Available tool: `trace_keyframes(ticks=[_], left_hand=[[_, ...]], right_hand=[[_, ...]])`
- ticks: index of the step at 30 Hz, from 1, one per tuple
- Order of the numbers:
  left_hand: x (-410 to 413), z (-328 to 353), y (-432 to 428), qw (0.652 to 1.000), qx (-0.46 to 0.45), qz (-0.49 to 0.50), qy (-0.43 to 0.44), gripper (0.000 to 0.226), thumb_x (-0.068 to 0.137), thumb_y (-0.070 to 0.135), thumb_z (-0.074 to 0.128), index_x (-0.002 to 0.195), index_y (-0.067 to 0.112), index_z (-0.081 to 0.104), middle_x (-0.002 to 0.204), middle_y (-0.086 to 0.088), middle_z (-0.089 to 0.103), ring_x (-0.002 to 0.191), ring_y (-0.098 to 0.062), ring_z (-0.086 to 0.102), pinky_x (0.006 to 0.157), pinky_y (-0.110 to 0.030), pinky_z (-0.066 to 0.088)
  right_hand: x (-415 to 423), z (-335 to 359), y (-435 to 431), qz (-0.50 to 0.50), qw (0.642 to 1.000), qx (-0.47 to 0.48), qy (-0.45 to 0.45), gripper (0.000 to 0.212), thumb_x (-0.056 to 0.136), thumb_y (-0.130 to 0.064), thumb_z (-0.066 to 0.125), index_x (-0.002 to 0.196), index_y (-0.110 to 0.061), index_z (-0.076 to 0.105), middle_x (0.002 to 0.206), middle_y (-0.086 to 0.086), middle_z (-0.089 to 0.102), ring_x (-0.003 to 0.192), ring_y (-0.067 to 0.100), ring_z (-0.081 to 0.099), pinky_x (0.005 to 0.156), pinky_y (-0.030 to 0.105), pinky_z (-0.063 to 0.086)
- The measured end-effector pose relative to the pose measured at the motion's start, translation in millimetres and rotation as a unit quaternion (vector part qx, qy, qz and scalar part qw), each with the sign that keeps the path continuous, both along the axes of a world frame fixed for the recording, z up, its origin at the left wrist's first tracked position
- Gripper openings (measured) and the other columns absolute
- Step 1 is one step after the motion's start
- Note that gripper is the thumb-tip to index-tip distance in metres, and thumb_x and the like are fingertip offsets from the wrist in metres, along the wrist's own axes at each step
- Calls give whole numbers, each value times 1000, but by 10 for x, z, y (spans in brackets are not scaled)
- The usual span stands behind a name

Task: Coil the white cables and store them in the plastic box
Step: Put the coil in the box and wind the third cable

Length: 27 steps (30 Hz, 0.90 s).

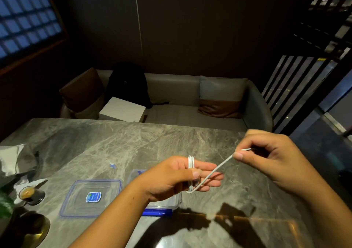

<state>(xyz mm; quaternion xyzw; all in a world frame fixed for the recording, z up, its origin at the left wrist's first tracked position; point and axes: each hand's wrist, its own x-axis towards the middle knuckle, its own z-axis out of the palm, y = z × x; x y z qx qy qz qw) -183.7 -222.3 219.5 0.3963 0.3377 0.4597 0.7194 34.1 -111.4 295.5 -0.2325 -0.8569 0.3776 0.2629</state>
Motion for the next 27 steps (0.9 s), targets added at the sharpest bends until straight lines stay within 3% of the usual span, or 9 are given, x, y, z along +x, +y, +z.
trace_keyframes(ticks=[7, 13, 21, 27], left_hand=[[183, 12, 12, 1000, 8, -7, 19, 39, 99, 5, 47, 137, -2, 49, 134, -20, 60, 122, -32, 60, 104, -37, 49], [266, -13, 14, 999, 2, -29, 39, 39, 101, 5, 46, 139, -7, 46, 136, -27, 56, 124, -35, 58, 104, -38, 48], [289, 68, 27, 996, 21, -69, 61, 36, 102, 4, 45, 135, -8, 49, 134, -30, 56, 121, -37, 59, 104, -40, 48], [285, 165, 10, 992, 65, -89, 69, 38, 102, 6, 45, 136, -10, 47, 135, -34, 53, 125, -47, 54, 107, -49, 43]], right_hand=[[-184, -76, 104, -41, 998, 30, 42, 14, 75, -36, 77, 72, -22, 76, 76, 0, 57, 68, 20, 57, 58, 26, 44], [-345, -38, 3, 3, 997, 81, 19, 11, 80, -31, 74, 75, -22, 75, 77, -5, 57, 71, 21, 58, 59, 31, 47], [-500, -43, 30, 40, 997, 68, 15, 9, 83, -22, 78, 75, -19, 74, 76, -6, 56, 72, 19, 57, 61, 29, 48], [-526, -250, 205, 36, 994, -87, 61, 17, 77, -31, 77, 74, -15, 75, 73, 1, 59, 68, 12, 55, 66, 23, 45]])
